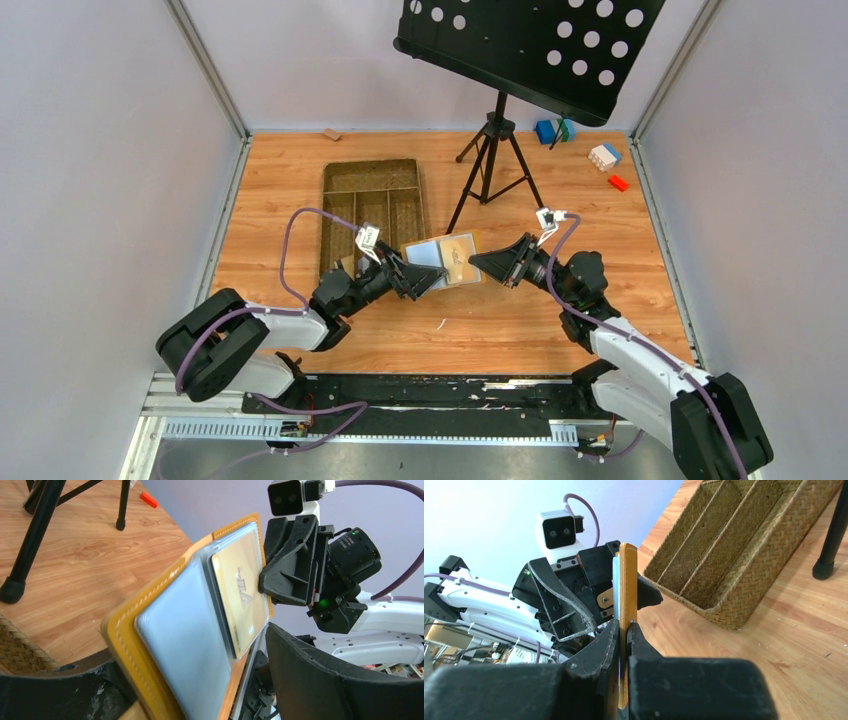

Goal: Take the credit cards out of the card holder
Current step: Remove the credit card from the card holder.

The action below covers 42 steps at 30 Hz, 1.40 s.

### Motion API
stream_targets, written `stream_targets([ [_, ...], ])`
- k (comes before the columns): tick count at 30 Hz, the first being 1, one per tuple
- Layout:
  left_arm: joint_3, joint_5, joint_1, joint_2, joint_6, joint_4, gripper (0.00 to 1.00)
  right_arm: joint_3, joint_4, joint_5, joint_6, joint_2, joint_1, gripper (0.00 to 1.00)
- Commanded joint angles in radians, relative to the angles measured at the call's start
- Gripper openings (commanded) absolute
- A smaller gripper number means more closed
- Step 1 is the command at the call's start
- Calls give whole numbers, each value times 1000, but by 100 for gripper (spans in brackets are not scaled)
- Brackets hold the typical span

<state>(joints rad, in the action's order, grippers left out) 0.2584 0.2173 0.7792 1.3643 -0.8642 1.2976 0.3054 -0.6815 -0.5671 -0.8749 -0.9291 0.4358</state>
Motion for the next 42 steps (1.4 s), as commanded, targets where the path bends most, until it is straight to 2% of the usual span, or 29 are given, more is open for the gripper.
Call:
stream_targets([
  [1,34,5,5,-16,35,5,80,27,-121,-60,-39,-29,8,0],
  [5,35,5,4,-23,46,-4,68,31,-122,-68,-39,-35,12,0],
  [11,49,-1,3,-30,55,-46,40,34,-121,-74,-40,-35,13,0],
  [16,69,0,3,-40,73,-115,26,33,-107,-68,-28,-26,13,0],
  [23,81,-156,3,-117,112,-369,13,34,28,13,37,90,14,0],
  [30,94,-143,3,-117,117,-386,15,33,68,42,53,122,13,0],
  [33,85,-90,3,-109,115,-310,36,35,53,26,44,107,13,0],
  [35,82,-49,3,-95,106,-255,44,36,37,12,36,94,14,0],
  [42,105,22,3,-53,97,-214,52,42,-20,-36,8,42,13,0],
])
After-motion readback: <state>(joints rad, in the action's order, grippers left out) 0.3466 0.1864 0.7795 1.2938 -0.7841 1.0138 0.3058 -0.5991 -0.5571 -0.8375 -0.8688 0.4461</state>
